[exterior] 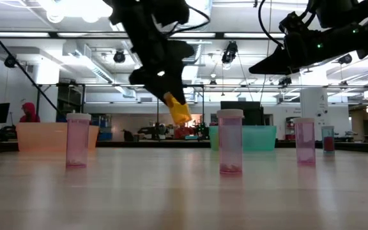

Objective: Pick and place medicine bottles into bin by pill shape (circle, oval)
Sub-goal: Put the orange capsule bottle into the green bin

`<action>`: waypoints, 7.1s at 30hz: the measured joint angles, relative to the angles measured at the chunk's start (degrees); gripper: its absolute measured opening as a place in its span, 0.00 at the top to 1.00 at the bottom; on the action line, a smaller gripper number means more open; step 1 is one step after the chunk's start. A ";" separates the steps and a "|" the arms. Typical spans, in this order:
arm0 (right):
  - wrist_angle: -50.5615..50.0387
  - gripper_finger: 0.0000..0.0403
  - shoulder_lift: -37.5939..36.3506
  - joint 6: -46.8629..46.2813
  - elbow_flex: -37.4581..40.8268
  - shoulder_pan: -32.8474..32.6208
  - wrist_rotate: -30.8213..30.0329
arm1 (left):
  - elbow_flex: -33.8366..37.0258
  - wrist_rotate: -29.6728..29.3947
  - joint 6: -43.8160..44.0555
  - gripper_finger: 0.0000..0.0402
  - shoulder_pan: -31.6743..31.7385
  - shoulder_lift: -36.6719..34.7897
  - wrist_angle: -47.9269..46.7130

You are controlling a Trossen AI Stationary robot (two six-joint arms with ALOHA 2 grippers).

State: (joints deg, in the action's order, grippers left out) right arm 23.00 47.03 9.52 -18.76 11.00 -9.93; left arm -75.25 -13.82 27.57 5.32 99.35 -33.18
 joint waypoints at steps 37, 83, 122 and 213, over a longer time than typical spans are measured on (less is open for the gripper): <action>-0.13 0.66 0.00 0.11 0.00 0.00 -0.03 | -21.80 4.34 -13.43 0.45 0.86 20.55 -17.34; 13.39 0.69 27.05 -9.59 -9.87 -1.27 7.43 | 23.87 4.22 -53.66 0.30 1.19 -20.20 60.38; 20.20 0.98 52.99 -7.88 -25.40 -3.08 12.07 | 29.45 2.40 -54.03 0.30 1.78 -23.62 64.21; 30.16 0.98 58.64 -7.41 -25.29 -3.87 8.31 | 29.39 2.43 -53.94 0.30 1.79 -23.64 64.26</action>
State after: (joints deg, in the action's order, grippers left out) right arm 53.16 105.66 2.11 -44.05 7.14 -1.63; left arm -45.87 -11.40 -26.37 7.10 75.71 31.08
